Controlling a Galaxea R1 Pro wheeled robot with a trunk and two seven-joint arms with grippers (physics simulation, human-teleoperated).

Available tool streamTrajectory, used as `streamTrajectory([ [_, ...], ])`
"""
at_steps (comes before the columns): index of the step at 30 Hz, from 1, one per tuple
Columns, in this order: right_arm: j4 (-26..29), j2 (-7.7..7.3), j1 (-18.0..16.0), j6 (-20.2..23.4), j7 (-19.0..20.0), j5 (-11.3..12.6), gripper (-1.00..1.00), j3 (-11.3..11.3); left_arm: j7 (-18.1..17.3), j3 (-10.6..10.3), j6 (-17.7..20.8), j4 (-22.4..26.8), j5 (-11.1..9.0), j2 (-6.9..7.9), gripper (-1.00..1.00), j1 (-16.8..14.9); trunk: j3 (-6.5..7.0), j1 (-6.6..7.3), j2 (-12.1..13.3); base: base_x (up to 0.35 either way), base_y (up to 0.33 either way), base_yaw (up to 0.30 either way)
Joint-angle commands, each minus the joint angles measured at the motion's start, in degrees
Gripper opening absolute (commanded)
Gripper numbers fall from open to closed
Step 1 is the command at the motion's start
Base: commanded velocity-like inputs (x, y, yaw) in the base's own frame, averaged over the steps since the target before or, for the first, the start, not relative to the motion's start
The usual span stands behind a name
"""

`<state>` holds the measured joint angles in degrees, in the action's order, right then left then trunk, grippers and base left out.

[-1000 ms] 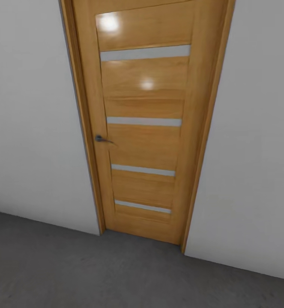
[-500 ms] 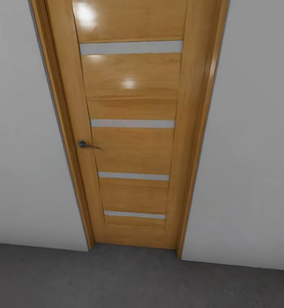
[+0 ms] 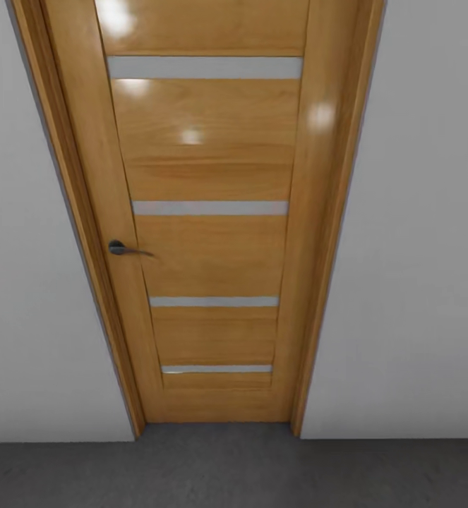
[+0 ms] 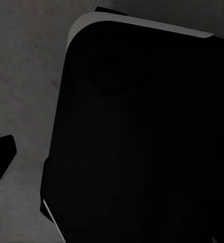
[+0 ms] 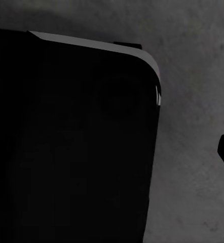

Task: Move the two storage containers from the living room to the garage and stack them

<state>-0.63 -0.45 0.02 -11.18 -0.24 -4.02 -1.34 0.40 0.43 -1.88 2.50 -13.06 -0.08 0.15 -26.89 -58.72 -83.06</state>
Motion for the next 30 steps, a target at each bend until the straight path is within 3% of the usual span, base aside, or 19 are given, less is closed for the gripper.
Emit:
streamTrajectory([
  [1,-0.1,-0.01,0.0,-0.2,0.0,-0.4,1.0,-0.1,0.0,0.0,-0.1,0.1,-0.3,-0.01,1.0,0.0,-0.03,-0.01,0.0,0.059,0.057,-0.012],
  [7,-0.1,0.07,0.0,-0.2,0.0,-0.5,1.0,-0.2,0.0,0.0,-0.1,0.1,-0.3,-0.01,1.0,0.0,-0.03,-0.01,0.0,0.021,0.021,0.026],
  [18,-0.1,-0.05,0.0,-0.2,0.0,-0.6,1.0,-0.2,0.1,0.0,-0.1,0.1,-0.3,-0.01,1.0,0.0,-0.03,-0.01,0.0,0.001,0.001,0.23],
  [30,-0.1,-0.14,0.0,0.0,0.0,-0.6,1.0,-0.2,0.0,0.0,-0.1,0.1,-0.3,-0.01,1.0,0.0,-0.03,-0.01,0.0,0.0,0.0,0.021],
])
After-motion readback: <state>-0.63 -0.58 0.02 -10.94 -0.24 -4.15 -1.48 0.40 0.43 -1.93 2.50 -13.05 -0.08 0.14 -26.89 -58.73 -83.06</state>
